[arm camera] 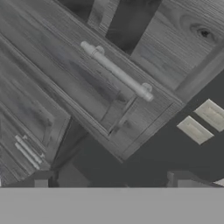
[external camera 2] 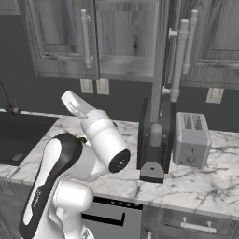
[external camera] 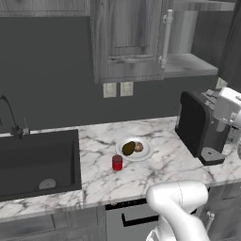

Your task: Pick the avocado and bread from the counter and place them on the plate. Then pick the jam from the cabinet and place it next to the plate. Lastly close the cabinet door.

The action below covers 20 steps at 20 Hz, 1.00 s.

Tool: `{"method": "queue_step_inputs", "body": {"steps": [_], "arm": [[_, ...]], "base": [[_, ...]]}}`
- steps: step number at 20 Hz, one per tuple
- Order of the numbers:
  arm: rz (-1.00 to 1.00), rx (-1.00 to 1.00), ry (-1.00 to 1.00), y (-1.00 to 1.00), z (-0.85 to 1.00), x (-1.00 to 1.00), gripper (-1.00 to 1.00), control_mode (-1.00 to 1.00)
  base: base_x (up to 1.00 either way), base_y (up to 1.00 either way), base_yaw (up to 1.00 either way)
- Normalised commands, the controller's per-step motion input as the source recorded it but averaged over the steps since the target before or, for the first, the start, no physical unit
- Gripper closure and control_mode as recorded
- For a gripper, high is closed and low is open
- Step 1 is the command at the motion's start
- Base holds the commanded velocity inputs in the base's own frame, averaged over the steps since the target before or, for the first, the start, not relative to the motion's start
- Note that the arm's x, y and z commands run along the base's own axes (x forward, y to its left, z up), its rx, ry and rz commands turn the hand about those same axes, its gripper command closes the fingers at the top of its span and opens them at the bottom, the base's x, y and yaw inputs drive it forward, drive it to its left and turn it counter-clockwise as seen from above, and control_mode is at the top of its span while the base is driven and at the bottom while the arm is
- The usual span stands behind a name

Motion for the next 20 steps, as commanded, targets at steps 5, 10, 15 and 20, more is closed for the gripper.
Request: {"method": "queue_step_inputs", "body": {"steps": [5,10,15,20], "arm": [[0.01,0.10,-0.04,-0.66,0.00,-0.34,-1.00,-1.00],[0.00,0.13,-0.04,-0.61,0.00,-0.49,-1.00,-1.00],[0.00,0.18,-0.01,-0.54,0.00,-0.76,-1.00,-1.00],[0.00,0.17,0.00,-0.58,0.00,-0.48,-1.00,-1.00]], "base": [[0.00,0.00,0.00],[0.00,0.00,0.00],[0.00,0.00,0.00],[0.00,0.00,0.00]]}}
